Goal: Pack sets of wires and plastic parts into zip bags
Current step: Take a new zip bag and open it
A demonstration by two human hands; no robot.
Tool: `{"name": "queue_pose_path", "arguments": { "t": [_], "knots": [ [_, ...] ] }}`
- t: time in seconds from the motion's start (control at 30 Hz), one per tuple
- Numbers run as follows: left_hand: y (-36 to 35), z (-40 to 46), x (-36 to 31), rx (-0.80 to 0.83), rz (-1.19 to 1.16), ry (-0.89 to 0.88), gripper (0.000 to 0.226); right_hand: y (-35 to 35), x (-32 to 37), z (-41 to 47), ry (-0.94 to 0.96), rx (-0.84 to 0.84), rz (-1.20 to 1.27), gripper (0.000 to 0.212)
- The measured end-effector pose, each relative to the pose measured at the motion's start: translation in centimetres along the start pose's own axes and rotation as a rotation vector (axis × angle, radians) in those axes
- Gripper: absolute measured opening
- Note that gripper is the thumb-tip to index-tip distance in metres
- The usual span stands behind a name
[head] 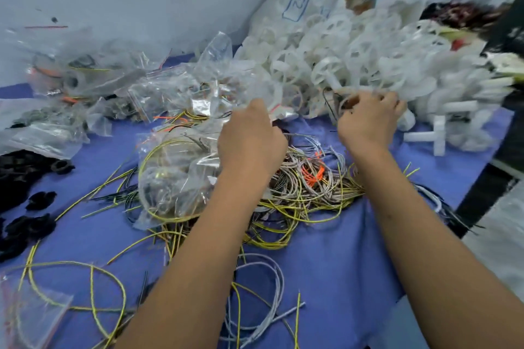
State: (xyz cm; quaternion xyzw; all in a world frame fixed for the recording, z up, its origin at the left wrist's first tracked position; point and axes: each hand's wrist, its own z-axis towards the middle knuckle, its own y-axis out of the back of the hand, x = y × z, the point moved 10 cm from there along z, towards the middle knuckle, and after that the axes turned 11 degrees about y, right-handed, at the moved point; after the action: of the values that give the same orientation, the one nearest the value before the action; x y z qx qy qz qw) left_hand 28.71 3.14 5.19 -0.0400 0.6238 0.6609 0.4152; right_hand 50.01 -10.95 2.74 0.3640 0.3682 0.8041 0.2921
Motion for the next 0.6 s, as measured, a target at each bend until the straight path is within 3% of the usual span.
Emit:
{"name": "queue_pose_path", "arguments": {
  "t": [0.1,0.23,0.43,0.53,0.6],
  "knots": [
    [-0.9,-0.3,0.7,-0.021,0.075,0.031,0.023,-1.5,-0.6,0.8,0.02,0.081,0.121,0.043],
    [-0.6,-0.3,1.5,-0.073,0.088,0.034,0.028,-0.7,-0.7,1.3,0.021,0.021,0.112,0.051],
    [1.6,0.5,5.1,-0.057,-0.186,0.115,0.005,3.4,2.2,0.4,0.096,-0.15,0.185,0.023],
    [3.4,0.6,7.8,-0.044,-0.438,0.186,0.015,5.6,6.3,-1.2,0.213,-0.246,0.487,0.019],
    [5.1,0.5,10.0,-0.035,-0.631,0.256,0.02,5.1,9.5,-2.7,0.207,-0.165,0.841,0.013]
  ]
}}
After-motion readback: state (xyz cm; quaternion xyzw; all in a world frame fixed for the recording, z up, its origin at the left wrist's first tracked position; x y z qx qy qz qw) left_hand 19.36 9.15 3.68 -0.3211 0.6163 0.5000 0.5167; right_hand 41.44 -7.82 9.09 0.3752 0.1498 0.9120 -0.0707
